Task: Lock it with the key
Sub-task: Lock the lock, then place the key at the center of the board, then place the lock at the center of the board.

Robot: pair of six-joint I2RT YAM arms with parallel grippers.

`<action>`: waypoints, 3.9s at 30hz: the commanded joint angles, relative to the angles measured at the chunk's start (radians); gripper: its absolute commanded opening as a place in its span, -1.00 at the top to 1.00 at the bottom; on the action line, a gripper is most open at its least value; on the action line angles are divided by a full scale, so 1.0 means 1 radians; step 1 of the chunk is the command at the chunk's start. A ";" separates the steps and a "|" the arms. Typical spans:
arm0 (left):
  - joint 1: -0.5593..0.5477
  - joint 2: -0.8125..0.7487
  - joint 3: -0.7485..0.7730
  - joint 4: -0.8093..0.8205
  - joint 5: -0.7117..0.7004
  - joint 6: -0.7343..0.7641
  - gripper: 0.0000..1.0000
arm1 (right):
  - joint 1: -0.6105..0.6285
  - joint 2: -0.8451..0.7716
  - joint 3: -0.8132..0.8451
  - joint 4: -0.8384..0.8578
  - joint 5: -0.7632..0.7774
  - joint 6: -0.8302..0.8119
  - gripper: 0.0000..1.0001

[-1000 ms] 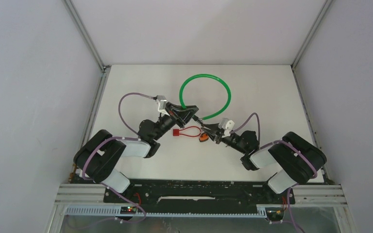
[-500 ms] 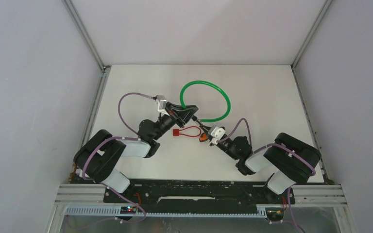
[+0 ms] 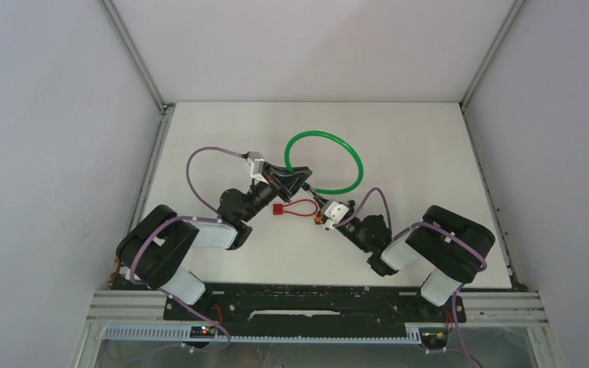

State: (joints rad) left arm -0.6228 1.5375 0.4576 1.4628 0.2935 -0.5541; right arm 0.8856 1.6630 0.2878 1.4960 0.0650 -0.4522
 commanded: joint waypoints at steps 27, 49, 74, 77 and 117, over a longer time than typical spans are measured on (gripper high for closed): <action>-0.002 -0.318 -0.045 0.123 0.002 0.085 1.00 | -0.186 -0.018 -0.010 0.023 -0.405 0.217 1.00; 0.018 -0.599 -0.132 -0.399 -0.248 0.135 1.00 | -0.202 -0.193 0.090 -0.510 0.250 0.557 1.00; 0.164 -0.556 0.089 -0.957 -0.329 0.000 1.00 | -0.244 -0.198 0.090 -0.481 0.372 0.706 0.31; 0.204 -0.520 0.135 -1.083 -0.308 -0.011 1.00 | -0.244 -0.234 0.090 -0.488 0.343 0.717 0.06; 0.397 -0.259 0.082 -1.300 -0.433 -0.032 -0.56 | -0.281 -0.225 0.172 -0.672 0.173 0.723 -0.84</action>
State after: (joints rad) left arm -0.2359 1.3525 0.5461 0.1715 -0.0925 -0.6289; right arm 0.6109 1.4128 0.4294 0.7731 0.2138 0.2771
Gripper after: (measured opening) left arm 0.563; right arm 0.918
